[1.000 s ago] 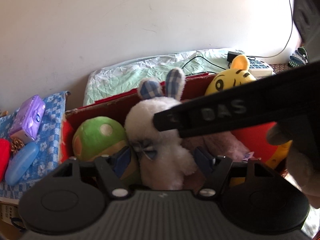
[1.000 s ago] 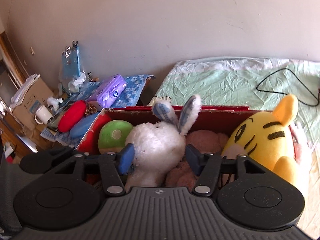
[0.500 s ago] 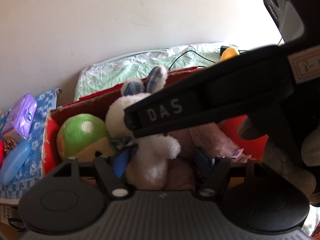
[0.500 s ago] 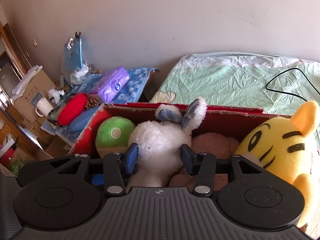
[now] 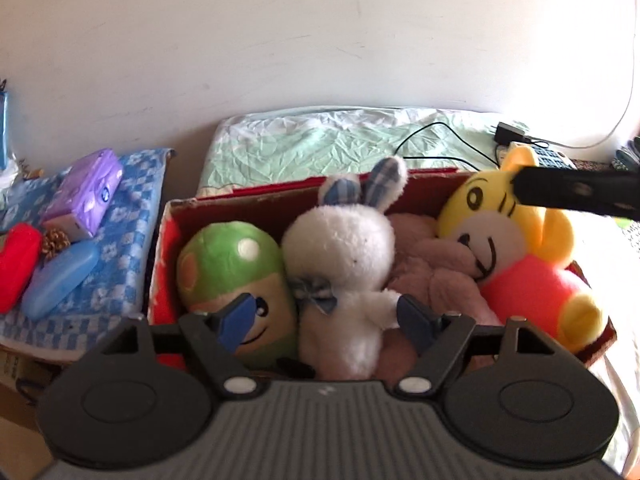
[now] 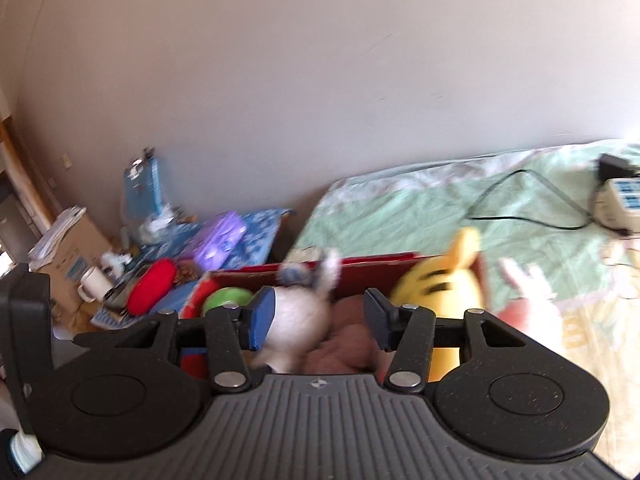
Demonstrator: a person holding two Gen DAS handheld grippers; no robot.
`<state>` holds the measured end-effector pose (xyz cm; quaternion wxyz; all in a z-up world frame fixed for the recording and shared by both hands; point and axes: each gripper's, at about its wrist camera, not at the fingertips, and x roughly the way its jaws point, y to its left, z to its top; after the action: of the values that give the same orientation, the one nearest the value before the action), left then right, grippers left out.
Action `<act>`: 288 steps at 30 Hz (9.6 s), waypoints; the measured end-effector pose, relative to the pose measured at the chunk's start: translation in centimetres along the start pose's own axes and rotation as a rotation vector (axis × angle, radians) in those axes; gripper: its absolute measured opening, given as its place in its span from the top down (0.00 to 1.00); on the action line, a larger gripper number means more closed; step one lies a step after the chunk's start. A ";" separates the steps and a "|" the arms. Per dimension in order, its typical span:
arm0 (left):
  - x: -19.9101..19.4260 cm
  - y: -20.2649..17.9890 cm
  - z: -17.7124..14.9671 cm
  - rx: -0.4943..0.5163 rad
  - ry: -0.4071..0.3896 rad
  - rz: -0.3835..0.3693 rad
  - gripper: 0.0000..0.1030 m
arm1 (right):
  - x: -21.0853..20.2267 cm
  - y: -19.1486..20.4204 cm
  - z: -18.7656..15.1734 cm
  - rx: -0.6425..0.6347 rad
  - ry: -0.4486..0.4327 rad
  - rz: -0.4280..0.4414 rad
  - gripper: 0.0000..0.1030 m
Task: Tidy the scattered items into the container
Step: 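Move the right tool out of the box toward the second white bunny, then close the right tool on the second white bunny's head, then lift the second white bunny with the right tool and carry it over the box, then lower the second white bunny into the red box and open the right tool, then withdraw the right tool from the box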
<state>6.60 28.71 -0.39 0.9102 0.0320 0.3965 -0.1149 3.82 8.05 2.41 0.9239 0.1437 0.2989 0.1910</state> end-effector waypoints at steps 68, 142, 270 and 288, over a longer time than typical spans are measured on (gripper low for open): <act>-2.4 -25.8 -1.5 0.065 -0.068 -0.124 0.29 | 1.0 -22.4 2.8 0.083 0.235 0.283 0.63; 13.5 -28.6 0.0 -0.038 0.120 -0.082 0.27 | 6.8 -32.4 -0.6 0.407 0.519 0.357 0.34; -6.8 1.6 -6.6 -0.126 -0.125 -0.014 0.16 | 12.9 7.2 2.9 -0.329 0.468 0.641 0.28; -7.1 1.6 -5.4 -0.117 -0.116 -0.038 0.11 | 1.4 3.0 -0.4 0.016 0.230 0.106 0.42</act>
<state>-1.53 32.40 1.00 0.9297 -0.0354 0.3496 -0.1103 3.83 11.41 2.55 0.8709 0.1439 0.3966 0.2523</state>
